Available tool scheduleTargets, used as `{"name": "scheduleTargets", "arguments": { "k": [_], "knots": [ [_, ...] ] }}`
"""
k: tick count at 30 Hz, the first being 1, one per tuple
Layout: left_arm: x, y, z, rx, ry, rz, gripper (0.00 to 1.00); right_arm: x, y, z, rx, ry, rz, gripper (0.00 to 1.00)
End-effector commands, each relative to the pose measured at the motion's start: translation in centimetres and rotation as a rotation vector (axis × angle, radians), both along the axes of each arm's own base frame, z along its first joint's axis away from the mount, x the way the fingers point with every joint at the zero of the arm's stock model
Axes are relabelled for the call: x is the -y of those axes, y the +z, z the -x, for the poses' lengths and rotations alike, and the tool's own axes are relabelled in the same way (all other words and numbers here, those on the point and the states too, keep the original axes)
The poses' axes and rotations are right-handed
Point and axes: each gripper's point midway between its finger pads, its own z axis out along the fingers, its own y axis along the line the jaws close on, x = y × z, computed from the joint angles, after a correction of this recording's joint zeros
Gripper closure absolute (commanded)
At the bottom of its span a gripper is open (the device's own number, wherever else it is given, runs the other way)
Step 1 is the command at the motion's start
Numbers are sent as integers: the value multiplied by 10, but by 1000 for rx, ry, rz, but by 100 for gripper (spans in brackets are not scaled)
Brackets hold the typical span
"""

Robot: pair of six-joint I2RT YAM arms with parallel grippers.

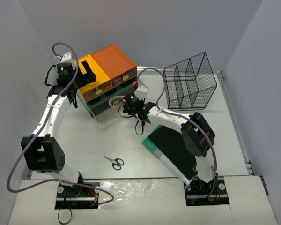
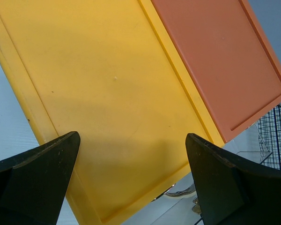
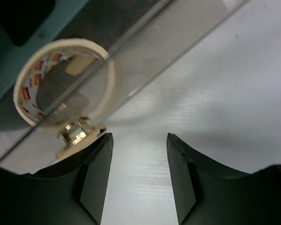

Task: Organize the desk

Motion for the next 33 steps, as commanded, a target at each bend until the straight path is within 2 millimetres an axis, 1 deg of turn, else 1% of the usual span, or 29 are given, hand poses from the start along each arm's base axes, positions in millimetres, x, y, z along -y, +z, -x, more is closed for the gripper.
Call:
{"name": "scheduleTargets", "arguments": {
  "k": [1, 2, 4, 6, 11, 16, 19, 22, 23, 24, 25, 27, 30, 32, 33],
  "knots": [
    [-36, -74, 35, -297, 124, -42, 3, -21, 51, -44, 128, 1, -114, 53],
    [-36, -74, 35, -299, 123, -42, 3, -25, 55, -49, 137, 9, -125, 53],
    [-36, -74, 36, -299, 124, -43, 3, -30, 48, -59, 132, 22, -124, 53],
    [-36, -74, 37, -299, 126, -43, 3, -40, 49, -70, 133, 41, -150, 53],
    [-37, -77, 42, -305, 129, -46, 3, -54, 58, -95, 153, 67, -199, 53],
    [-37, -80, 44, -312, 130, -49, 3, -70, 69, -108, 183, 105, -233, 52],
    [-38, -81, 45, -314, 131, -51, 3, -75, 74, -112, 200, 124, -242, 51],
    [-38, -79, 44, -311, 131, -53, 3, -78, 78, -112, 208, 140, -250, 49],
    [-38, -80, 45, -313, 131, -53, 3, -78, 83, -112, 223, 144, -263, 49],
    [-38, -79, 44, -312, 131, -53, 3, -78, 80, -110, 218, 145, -260, 48],
    [-38, -79, 44, -311, 131, -53, 3, -76, 78, -109, 213, 138, -256, 48],
    [-38, -79, 43, -310, 129, -54, 3, -66, 80, -105, 197, 107, -263, 48],
    [-39, -78, 43, -309, 130, -57, 3, -47, 65, -88, 136, 47, -287, 49],
    [-39, -78, 43, -310, 130, -60, 3, -40, 55, -75, 106, 29, -313, 49],
    [-39, -79, 43, -311, 128, -61, 3, -37, 46, -67, 87, 22, -342, 49]
  ]
}}
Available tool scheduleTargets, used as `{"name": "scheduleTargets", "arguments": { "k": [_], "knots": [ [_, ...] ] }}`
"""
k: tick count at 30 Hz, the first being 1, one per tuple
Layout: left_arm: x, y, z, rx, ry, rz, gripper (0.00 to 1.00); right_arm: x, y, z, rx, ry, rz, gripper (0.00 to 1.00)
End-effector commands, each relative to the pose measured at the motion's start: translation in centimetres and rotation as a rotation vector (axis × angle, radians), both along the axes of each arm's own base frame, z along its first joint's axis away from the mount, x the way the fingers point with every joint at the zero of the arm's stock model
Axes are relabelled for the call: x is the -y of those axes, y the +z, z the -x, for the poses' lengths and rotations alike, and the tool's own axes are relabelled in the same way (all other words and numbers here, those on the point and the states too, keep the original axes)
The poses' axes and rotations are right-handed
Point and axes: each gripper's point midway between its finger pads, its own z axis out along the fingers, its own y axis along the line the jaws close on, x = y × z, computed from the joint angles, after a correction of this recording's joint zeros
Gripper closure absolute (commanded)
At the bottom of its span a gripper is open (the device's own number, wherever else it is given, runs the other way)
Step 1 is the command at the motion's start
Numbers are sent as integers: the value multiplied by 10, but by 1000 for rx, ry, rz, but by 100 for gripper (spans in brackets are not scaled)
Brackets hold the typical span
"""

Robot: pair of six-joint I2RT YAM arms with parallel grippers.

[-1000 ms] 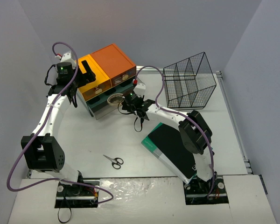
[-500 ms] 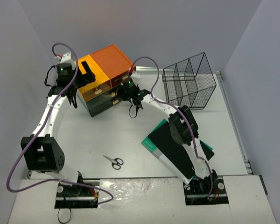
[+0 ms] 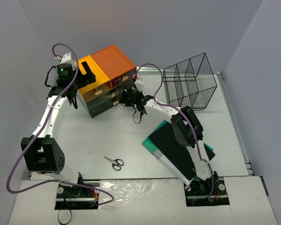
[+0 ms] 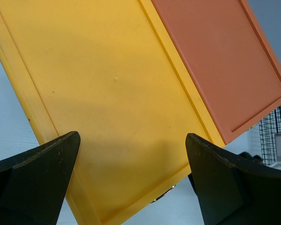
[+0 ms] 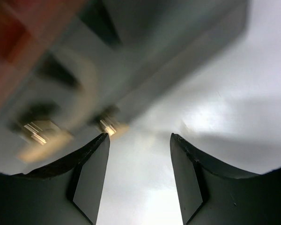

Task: Organize the desk

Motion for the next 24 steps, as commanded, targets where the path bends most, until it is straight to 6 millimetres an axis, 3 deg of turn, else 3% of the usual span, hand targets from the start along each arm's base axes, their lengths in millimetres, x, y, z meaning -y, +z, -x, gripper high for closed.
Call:
{"name": "scheduleTargets", "arguments": {
  "k": [1, 2, 4, 7, 10, 13, 18, 24],
  "knots": [
    [-37, -79, 43, -320, 123, -57, 3, 8, 45, 21, 26, -63, -226, 49],
    [-37, -79, 43, -320, 123, -57, 3, 7, 51, 24, 27, -51, -243, 49],
    [-36, -81, 43, -324, 120, -54, 3, 4, 42, 36, 0, -36, -321, 49],
    [-36, -82, 42, -323, 118, -52, 3, -4, 39, 39, 6, -14, -391, 49],
    [-36, -81, 42, -321, 118, -52, 3, -12, 25, 37, -25, 15, -466, 49],
    [-37, -80, 42, -323, 120, -57, 3, -24, 25, 35, -27, 58, -598, 49],
    [-36, -78, 41, -321, 118, -57, 3, -25, 13, 25, -62, 35, -786, 49],
    [-36, -74, 40, -315, 115, -55, 3, -30, 10, 14, -78, 20, -841, 49]
  ]
}}
